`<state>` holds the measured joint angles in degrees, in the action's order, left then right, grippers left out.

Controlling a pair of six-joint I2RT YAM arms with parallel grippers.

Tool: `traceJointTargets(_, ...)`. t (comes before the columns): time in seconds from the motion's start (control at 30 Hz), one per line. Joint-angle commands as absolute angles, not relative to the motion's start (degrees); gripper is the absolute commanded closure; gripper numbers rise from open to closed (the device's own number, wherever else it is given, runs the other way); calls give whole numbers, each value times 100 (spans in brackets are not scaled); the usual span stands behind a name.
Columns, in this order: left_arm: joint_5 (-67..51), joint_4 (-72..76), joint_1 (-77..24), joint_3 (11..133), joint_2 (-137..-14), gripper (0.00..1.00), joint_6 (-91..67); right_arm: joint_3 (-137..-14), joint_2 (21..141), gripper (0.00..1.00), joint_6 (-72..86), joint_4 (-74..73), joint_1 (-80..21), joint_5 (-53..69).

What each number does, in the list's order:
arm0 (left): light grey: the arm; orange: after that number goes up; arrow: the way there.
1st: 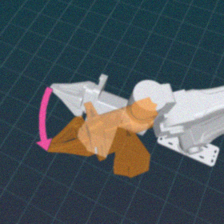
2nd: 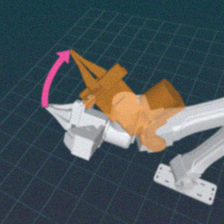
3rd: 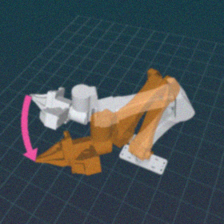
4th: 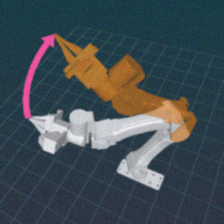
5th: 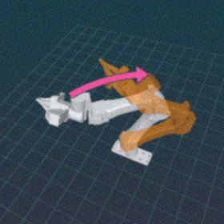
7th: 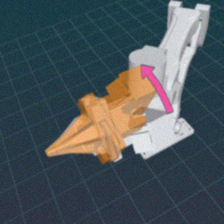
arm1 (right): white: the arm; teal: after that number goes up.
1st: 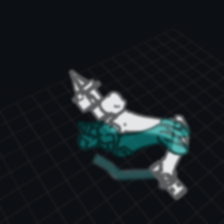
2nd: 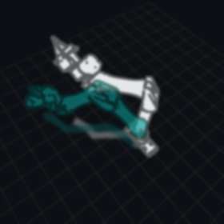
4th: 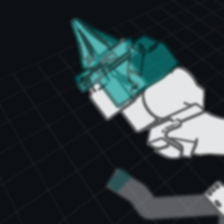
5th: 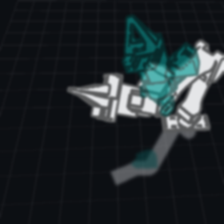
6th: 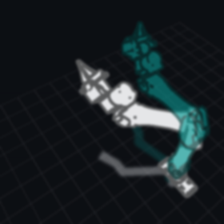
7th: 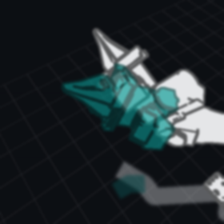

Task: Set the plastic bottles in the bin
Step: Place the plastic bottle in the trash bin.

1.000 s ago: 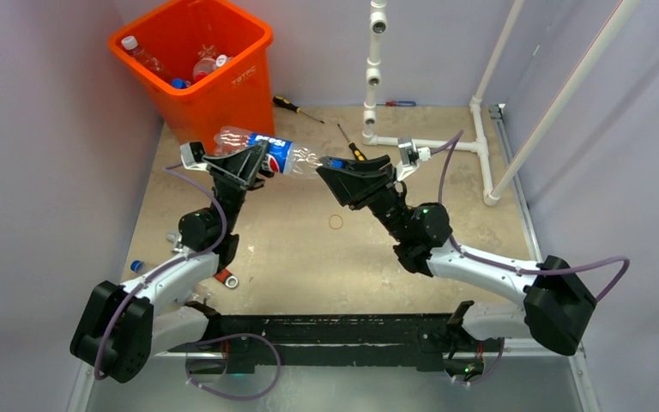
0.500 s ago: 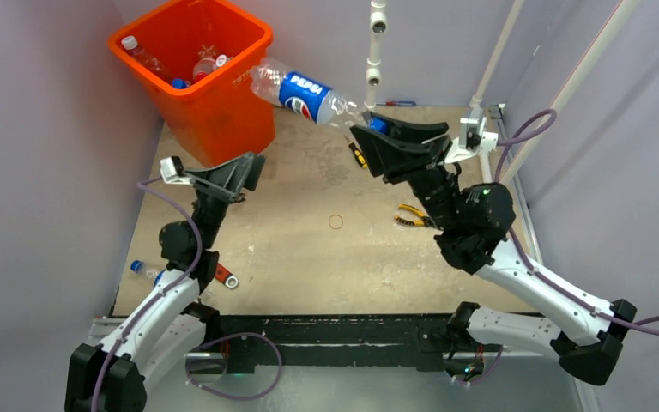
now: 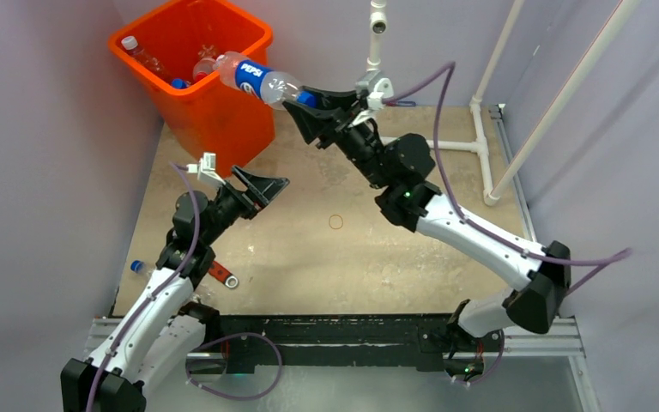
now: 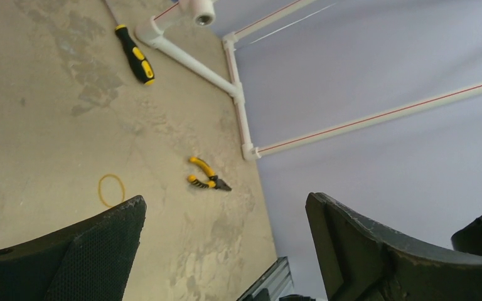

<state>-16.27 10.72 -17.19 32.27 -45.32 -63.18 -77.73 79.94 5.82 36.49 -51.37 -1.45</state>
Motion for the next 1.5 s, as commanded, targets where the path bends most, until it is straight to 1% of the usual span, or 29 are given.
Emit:
traceJointTargets(0.0, -1868, 644, -1688, 3043, -4322, 1, -5963, -8388, 8381, 100, 164, 4571, -5150, -9)
traceJointTargets(0.1, -1940, 482, -1688, 3037, -4294, 2, -5872, -8705, 8792, 100, 29, 4697, -5150, -9)
traceJointTargets(0.3, -1922, 165, -1687, 3000, -4173, 2, -5663, -9554, 9751, 100, -293, 4476, -5142, -21)
traceJointTargets(0.5, -1860, -409, -1692, 2962, -3967, 2, -5507, -10628, 10819, 100, -571, 4315, -5127, -408)
traceJointTargets(0.77, -1864, -571, -1696, 2942, -3904, 2, -5357, -12515, 12432, 100, -699, 3935, -4991, -750)
traceJointTargets(0.9, -1887, -628, -1692, 2988, -3937, 2, -5251, -13727, 13185, 100, -634, 3643, -4916, -813)
traceJointTargets(0.93, -1888, -651, -1696, 2993, -3937, 2, -5222, -14003, 13376, 94, -625, 3624, -4899, -877)
traceJointTargets(0.97, -1884, -679, -1694, 3010, -3937, 2, -5182, -14229, 13503, 76, -612, 3649, -4884, -870)
traceJointTargets(1.0, -1879, -708, -1696, 3020, -3933, 2, -5148, -14276, 13559, 53, -570, 3710, -4874, -843)
traceJointTargets(1.03, -1870, -733, -1696, 3023, -3929, 2, -5115, -14282, 13584, 36, -526, 3762, -4870, -861)
traceJointTargets(1.07, -1860, -753, -1696, 3029, -3924, 2, -5084, -14302, 13602, 26, -499, 3812, -4869, -880)
traceJointTargets(1.1, -1855, -763, -1690, 3034, -3928, 2, -5062, -14320, 13628, 18, -474, 3841, -4869, -924)
traceJointTargets(1.13, -1847, -766, -1695, 3032, -3929, 2, -5042, -14347, 13643, 6, -452, 3855, -4869, -954)
traceJointTargets(1.17, -1851, -753, -1696, 3039, -3936, 2, -5028, -14354, 13635, 2, -422, 3865, -4869, -957)
traceJointTargets(1.2, -1857, -741, -1696, 3045, -3960, 2, -5011, -14353, 13601, 1, -410, 3882, -4869, -974)
traceJointTargets(1.33, -1884, -704, -1696, 3088, -4037, 2, -5009, -14235, 13362, 1, -282, 3999, -4875, -891)
traceJointTargets(1.47, -1870, -725, -1696, 3103, -4019, 2, -5034, -13923, 12857, 1, -95, 4038, -4891, -756)
